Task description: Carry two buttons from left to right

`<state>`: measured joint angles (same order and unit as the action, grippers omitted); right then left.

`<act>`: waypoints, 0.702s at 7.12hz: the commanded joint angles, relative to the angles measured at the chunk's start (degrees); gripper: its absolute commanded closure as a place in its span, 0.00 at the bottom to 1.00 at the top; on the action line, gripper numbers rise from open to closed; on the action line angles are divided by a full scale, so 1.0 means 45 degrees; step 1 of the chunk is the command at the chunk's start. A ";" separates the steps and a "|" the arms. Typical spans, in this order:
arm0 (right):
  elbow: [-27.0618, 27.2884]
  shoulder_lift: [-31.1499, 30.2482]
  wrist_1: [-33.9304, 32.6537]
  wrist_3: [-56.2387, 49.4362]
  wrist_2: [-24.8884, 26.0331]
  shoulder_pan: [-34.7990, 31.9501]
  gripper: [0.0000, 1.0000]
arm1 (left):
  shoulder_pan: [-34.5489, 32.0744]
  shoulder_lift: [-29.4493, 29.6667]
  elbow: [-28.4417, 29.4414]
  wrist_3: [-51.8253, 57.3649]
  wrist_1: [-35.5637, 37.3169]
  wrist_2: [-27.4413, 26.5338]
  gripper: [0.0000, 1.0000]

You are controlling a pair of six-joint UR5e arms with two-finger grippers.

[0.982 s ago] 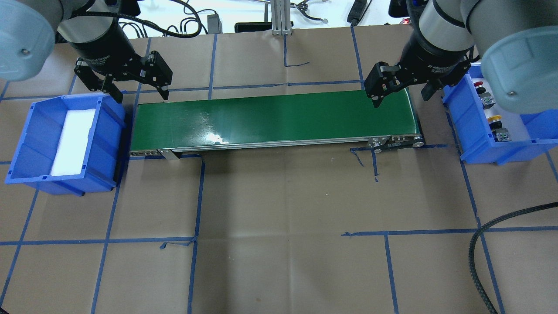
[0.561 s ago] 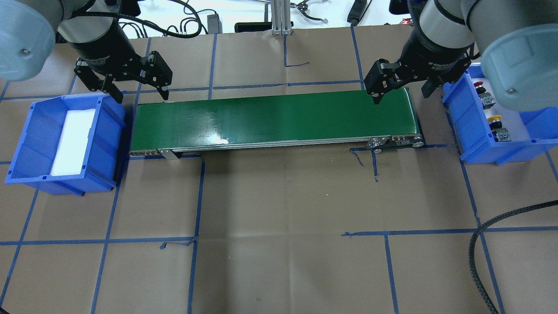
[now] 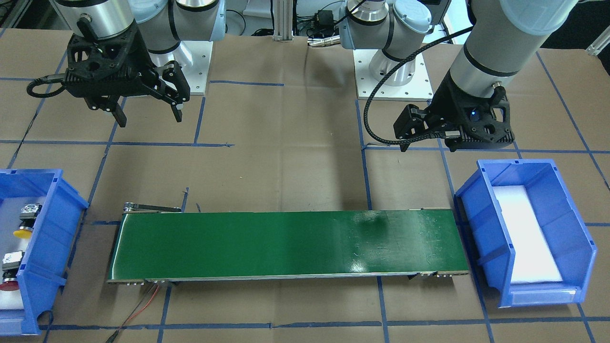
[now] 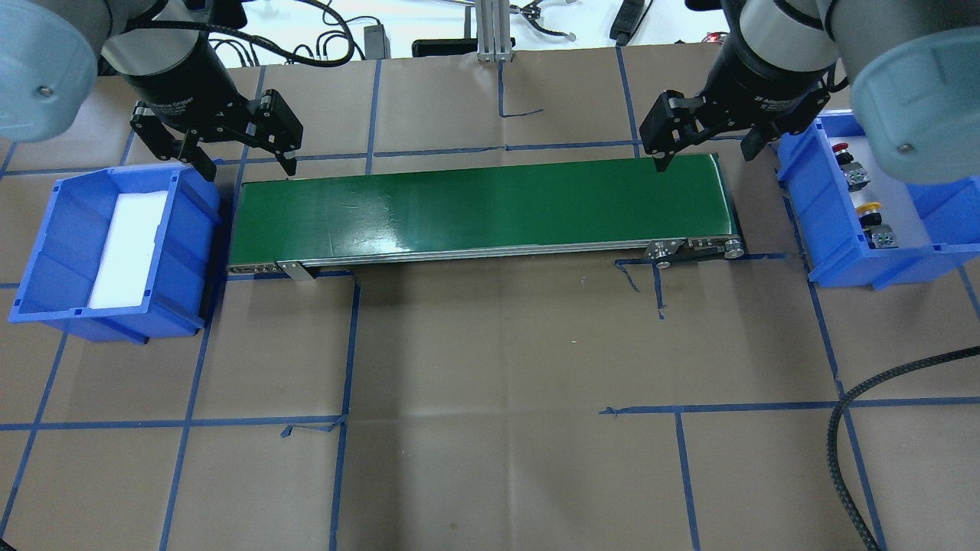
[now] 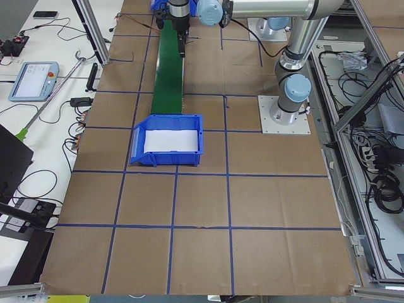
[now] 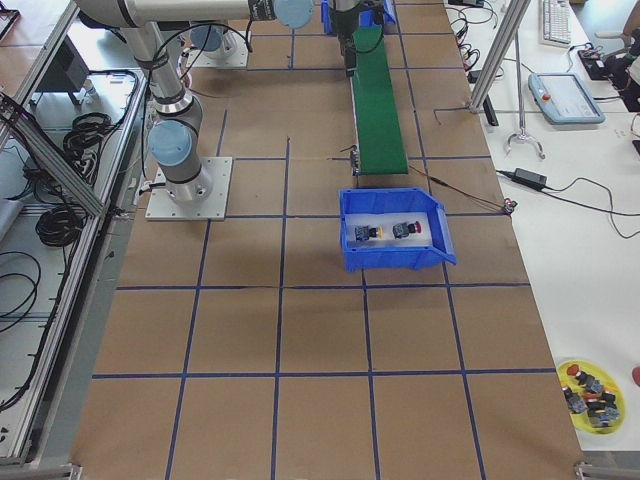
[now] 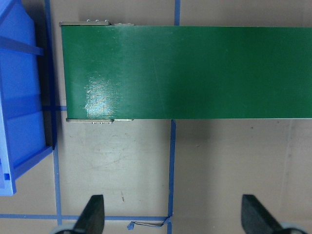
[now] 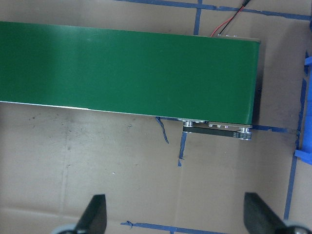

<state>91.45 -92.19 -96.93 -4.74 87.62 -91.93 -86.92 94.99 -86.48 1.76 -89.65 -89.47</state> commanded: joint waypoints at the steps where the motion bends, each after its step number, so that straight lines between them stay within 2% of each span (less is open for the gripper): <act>1: -0.0011 0.0017 0.0017 -0.0001 -0.0018 0.0000 0.00 | 0.0000 0.0003 0.0000 -0.0019 0.0000 0.0000 0.00; 5: 0.0028 0.0017 0.0017 -0.0001 0.0021 0.0000 0.00 | -0.0020 0.0003 0.0000 0.0000 0.0000 0.0000 0.00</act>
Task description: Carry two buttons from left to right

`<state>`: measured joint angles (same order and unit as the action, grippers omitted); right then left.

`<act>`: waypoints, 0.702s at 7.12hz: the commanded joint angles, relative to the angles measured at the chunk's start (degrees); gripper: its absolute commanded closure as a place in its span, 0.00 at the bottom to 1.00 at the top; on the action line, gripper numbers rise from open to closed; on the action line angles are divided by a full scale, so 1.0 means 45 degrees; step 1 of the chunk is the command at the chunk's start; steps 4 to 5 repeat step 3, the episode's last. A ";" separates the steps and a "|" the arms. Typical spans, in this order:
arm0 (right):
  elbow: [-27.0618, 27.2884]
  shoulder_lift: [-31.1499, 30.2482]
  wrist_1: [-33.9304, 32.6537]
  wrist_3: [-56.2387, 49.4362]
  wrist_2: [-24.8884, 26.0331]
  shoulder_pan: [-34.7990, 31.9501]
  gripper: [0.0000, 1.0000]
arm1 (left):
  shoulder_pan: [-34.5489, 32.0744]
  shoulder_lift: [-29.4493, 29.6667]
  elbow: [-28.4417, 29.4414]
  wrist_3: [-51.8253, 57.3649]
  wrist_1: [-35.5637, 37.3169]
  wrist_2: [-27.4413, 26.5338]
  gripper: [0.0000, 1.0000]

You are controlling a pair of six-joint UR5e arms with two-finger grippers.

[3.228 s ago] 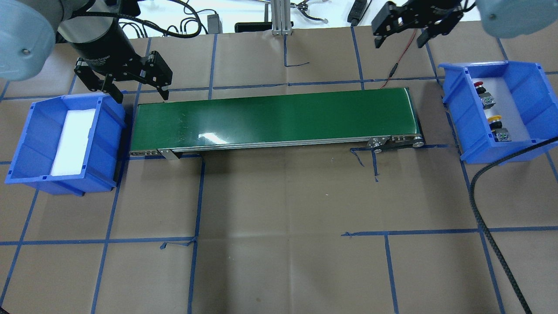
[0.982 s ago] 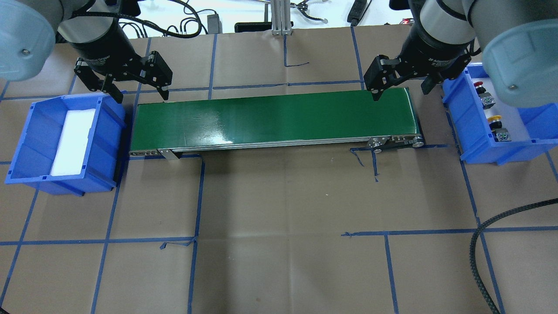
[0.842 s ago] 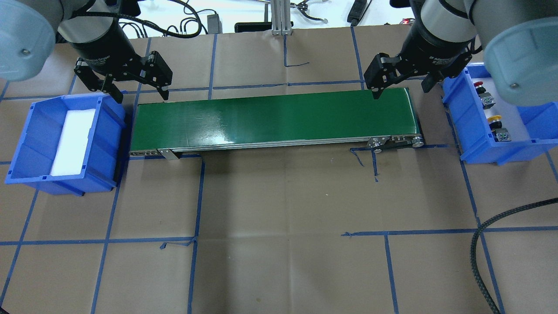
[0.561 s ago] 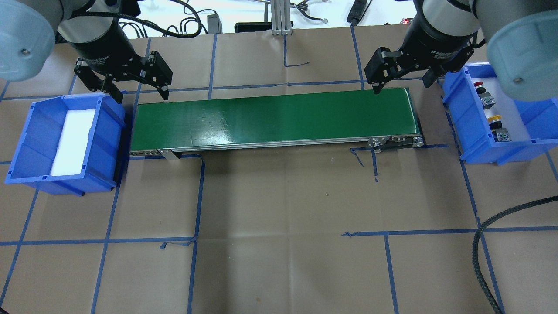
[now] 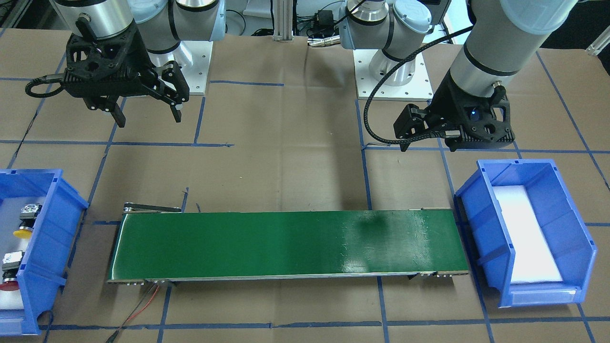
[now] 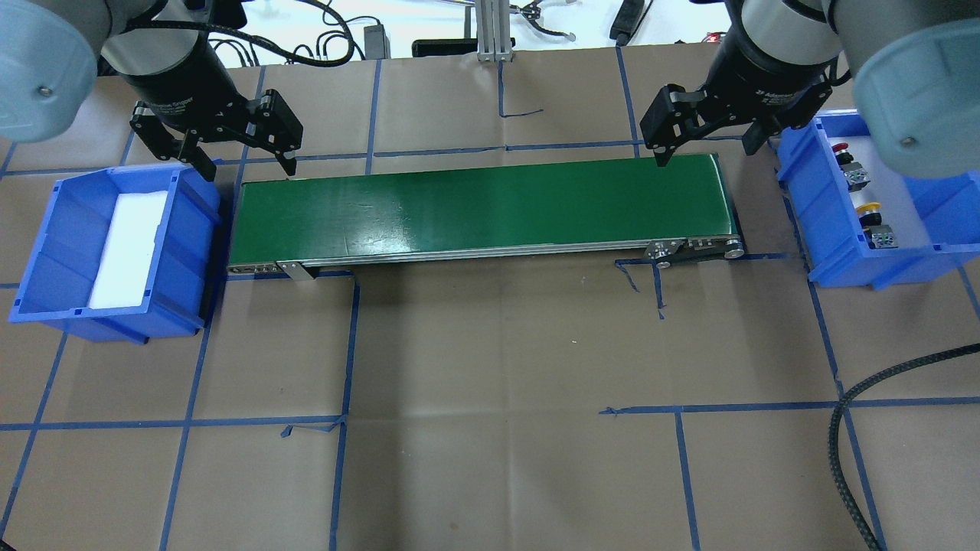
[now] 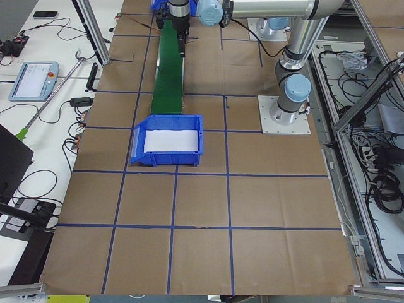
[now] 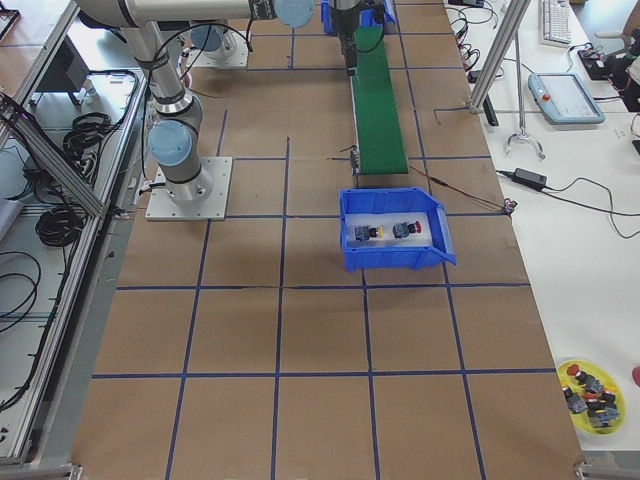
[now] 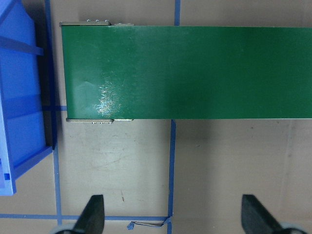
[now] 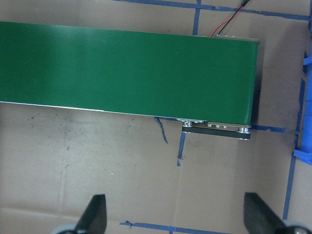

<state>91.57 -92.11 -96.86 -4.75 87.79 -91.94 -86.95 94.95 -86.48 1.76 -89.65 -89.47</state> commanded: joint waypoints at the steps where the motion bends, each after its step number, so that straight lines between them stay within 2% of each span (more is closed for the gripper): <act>1: 0.0003 0.0000 0.0039 0.0020 -0.0018 0.0000 0.00 | -0.0015 -0.0006 0.0000 0.0001 0.0000 0.0000 0.00; 5: 0.0061 0.0000 0.0175 0.0020 0.0002 0.0000 0.00 | -0.0014 -0.0007 -0.0019 0.0001 0.0000 0.0000 0.00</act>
